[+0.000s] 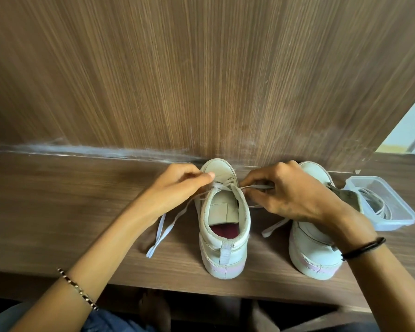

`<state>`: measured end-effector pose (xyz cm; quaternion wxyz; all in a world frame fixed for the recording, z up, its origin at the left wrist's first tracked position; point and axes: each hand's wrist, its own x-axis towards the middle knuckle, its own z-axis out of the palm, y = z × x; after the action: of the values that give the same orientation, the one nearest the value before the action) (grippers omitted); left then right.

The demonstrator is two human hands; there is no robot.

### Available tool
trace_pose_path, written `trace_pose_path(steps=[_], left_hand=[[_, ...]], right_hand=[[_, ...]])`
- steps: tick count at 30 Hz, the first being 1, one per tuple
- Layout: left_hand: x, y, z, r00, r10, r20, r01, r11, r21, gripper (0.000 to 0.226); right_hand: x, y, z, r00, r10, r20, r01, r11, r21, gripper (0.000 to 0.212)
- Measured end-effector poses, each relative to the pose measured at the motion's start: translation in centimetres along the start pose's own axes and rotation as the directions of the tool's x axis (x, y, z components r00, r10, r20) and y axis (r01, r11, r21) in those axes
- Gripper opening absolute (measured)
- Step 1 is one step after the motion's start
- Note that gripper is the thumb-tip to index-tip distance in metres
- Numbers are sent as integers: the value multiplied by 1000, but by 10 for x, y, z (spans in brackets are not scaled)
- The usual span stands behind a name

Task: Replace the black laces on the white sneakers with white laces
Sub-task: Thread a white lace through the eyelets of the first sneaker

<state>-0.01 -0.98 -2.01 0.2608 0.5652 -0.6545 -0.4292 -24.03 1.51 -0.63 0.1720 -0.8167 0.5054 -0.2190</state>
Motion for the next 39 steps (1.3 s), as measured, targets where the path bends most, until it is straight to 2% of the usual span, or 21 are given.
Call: trace_pose_path(steps=[2, 6, 15, 19, 23, 26, 28, 30, 32, 35, 39], left_hand=[[3, 4, 3, 992, 113, -51, -112, 994, 8, 14], [4, 15, 8, 972, 231, 44, -234, 971, 58, 9], [3, 21, 7, 956, 289, 51, -292, 913, 286, 10], [4, 20, 9, 940, 335, 60, -331, 862, 383, 3], [7, 18, 14, 933, 342, 109, -358, 854, 377, 11], [5, 21, 17, 969, 222, 111, -244, 930, 276, 25], [3, 24, 21, 989, 123, 78, -136, 972, 189, 29], [3, 26, 27, 998, 38, 48, -41, 997, 69, 34], [3, 27, 33, 1000, -27, 8, 28, 999, -30, 36], [4, 26, 36, 999, -43, -21, 41, 997, -65, 40], [4, 25, 27, 996, -85, 19, 86, 996, -36, 28]], right_hand=[[0, 0, -1, 1000, 11, 0, -11, 999, 37, 18], [0, 0, -1, 999, 23, 36, -25, 998, 58, 14], [2, -1, 4, 995, -100, -29, 99, 995, -18, 12], [4, -8, 7, 999, 6, -35, -6, 1000, 4, 9], [7, -10, 8, 977, 201, 71, -206, 976, 76, 14], [13, -13, 15, 915, 362, 178, -398, 881, 254, 34], [16, -19, 20, 868, 429, 252, -496, 777, 388, 32], [19, -25, 22, 841, 455, 294, -542, 715, 442, 29], [19, -27, 21, 842, 438, 316, -539, 713, 448, 31], [15, -26, 16, 860, 413, 300, -509, 746, 429, 33], [4, -15, 3, 933, 306, 191, -359, 835, 416, 9]])
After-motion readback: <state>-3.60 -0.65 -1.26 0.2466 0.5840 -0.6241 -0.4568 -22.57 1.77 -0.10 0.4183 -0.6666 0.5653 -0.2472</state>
